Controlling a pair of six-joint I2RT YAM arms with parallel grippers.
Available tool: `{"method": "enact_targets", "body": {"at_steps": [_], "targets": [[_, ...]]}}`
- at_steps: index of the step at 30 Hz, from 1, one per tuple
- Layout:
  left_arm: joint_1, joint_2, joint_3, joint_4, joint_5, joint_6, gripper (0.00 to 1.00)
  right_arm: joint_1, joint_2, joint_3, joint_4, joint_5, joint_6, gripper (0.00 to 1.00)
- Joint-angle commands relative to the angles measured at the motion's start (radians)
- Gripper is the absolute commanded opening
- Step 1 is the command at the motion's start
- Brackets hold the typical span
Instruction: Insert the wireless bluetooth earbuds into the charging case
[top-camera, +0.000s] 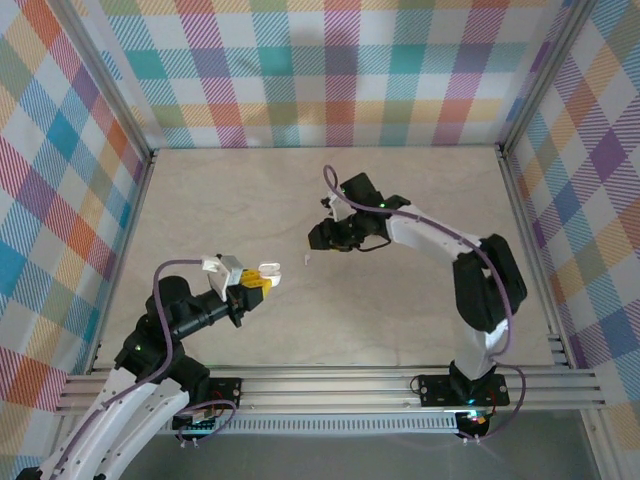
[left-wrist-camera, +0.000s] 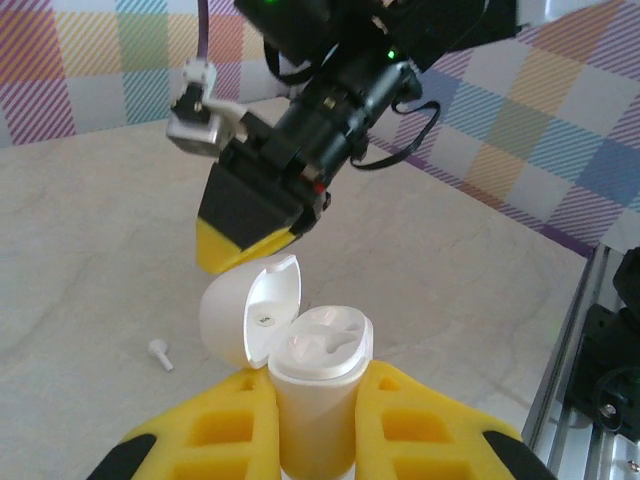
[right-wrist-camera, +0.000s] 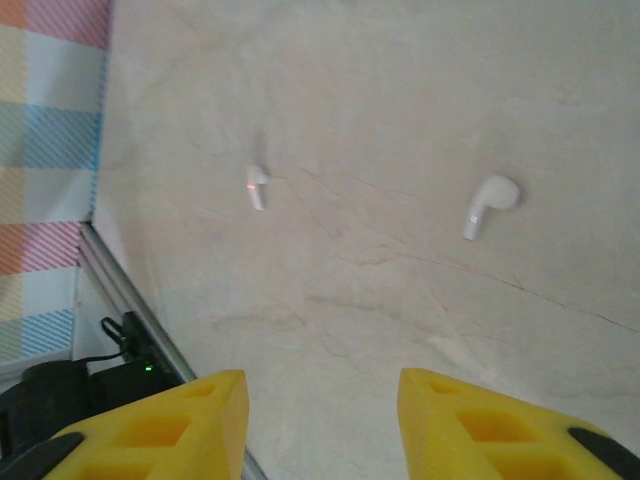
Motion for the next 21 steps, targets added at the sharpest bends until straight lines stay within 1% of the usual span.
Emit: {"method": "enact_targets", "body": {"at_steps": [1, 5, 7, 9, 12, 15, 17, 21], "targets": [[-0.005, -0.018, -0.009, -0.066, -0.035, -0.03, 0.0, 0.0, 0.088, 0.086, -0.037, 0.076, 0.049, 0.41], [-0.004, -0.022, -0.022, -0.069, -0.043, -0.04, 0.0, 0.019, 0.174, 0.132, -0.096, 0.206, 0.04, 0.39], [-0.004, -0.022, -0.022, -0.076, -0.057, -0.043, 0.0, 0.03, 0.198, 0.148, -0.115, 0.256, 0.033, 0.38], [-0.005, -0.022, -0.022, -0.087, -0.072, -0.045, 0.0, 0.036, 0.213, 0.152, -0.119, 0.28, 0.031, 0.35], [-0.004, -0.022, -0.019, -0.095, -0.085, -0.047, 0.0, 0.046, 0.231, 0.157, -0.109, 0.289, 0.028, 0.28], [-0.004, -0.022, -0.02, -0.091, -0.087, -0.05, 0.0, 0.054, 0.253, 0.174, -0.113, 0.274, 0.025, 0.23], [-0.004, -0.021, -0.02, -0.085, -0.082, -0.052, 0.0, 0.062, 0.269, 0.184, -0.111, 0.265, 0.026, 0.23], [-0.004, -0.02, -0.014, -0.087, -0.078, -0.051, 0.0, 0.075, 0.3, 0.193, -0.084, 0.242, 0.035, 0.28]]}}
